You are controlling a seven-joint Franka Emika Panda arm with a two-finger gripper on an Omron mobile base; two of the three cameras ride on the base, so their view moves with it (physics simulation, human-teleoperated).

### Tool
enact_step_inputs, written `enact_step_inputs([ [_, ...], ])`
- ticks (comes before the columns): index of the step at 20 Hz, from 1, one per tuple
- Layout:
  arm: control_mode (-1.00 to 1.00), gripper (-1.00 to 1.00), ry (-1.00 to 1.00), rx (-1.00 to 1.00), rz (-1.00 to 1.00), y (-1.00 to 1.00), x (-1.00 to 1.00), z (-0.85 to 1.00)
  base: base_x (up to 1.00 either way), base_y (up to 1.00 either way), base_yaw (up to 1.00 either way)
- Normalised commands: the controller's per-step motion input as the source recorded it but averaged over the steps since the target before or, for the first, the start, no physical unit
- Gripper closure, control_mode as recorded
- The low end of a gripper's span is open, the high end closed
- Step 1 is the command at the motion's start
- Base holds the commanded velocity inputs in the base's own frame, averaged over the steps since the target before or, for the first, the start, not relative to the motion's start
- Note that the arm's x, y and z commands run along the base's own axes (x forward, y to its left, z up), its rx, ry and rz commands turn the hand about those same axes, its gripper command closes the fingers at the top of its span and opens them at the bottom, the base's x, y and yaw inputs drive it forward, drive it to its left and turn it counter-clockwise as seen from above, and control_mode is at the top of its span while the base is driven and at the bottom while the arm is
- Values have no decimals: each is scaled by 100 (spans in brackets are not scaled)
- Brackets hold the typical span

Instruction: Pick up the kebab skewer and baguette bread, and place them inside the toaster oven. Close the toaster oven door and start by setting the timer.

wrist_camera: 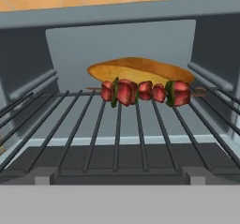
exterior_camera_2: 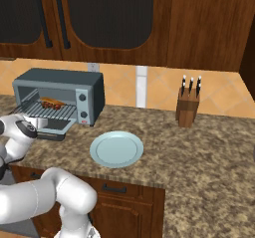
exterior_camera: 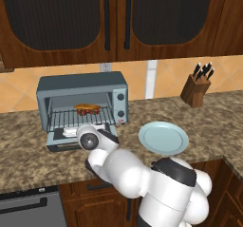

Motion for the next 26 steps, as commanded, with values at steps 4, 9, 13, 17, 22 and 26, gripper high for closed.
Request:
enact_step_inputs([
  [4, -100, -100, 0, 0, 0, 0, 2, 0, 0, 0, 0],
  [9, -100, -100, 0, 0, 0, 0, 7, 0, 0, 0, 0],
  [13, -100, -100, 0, 0, 0, 0, 11, 0, 0, 0, 0],
  [17, -100, -100, 0, 0, 0, 0, 9, 0, 0, 0, 0],
  [22, -100, -100, 1, 0, 0, 0, 0, -8, 0, 0, 0],
  [26, -100, -100, 2, 0, 0, 0, 0, -5, 0, 0, 0],
])
